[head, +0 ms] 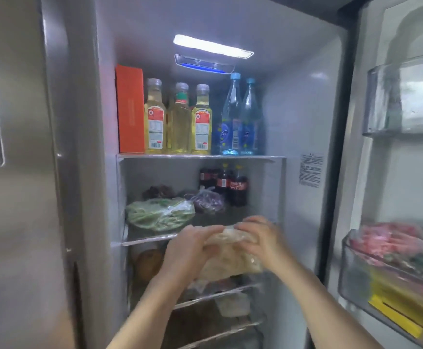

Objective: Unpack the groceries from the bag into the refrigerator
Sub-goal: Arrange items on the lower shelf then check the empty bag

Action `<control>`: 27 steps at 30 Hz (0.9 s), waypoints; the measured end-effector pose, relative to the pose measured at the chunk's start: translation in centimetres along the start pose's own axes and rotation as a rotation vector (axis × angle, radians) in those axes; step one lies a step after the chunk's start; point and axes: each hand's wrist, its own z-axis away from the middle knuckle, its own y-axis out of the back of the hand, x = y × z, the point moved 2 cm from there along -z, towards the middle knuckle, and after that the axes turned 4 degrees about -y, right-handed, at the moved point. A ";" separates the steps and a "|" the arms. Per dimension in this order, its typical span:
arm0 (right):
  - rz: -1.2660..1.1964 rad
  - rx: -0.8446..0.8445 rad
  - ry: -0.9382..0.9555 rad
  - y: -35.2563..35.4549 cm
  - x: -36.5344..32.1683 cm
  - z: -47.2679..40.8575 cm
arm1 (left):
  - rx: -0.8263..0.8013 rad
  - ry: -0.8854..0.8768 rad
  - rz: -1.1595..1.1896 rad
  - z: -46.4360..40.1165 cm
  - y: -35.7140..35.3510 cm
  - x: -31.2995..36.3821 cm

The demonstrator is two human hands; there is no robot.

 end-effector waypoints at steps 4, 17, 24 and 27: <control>-0.012 0.029 -0.001 1.0 0.2 -6.4 | 0.036 0.036 -0.143 -6.0 0.9 -0.8; 0.079 -0.099 -0.108 -4.3 5.6 -15.6 | 0.048 0.094 -0.243 -14.3 -4.5 -7.7; 0.355 0.038 -0.101 -7.1 5.6 -14.2 | 0.069 -0.012 -0.343 -13.8 -7.4 -5.7; 0.470 0.042 -0.129 -8.3 4.7 -12.5 | 0.018 0.002 -0.382 -12.6 -8.7 -6.1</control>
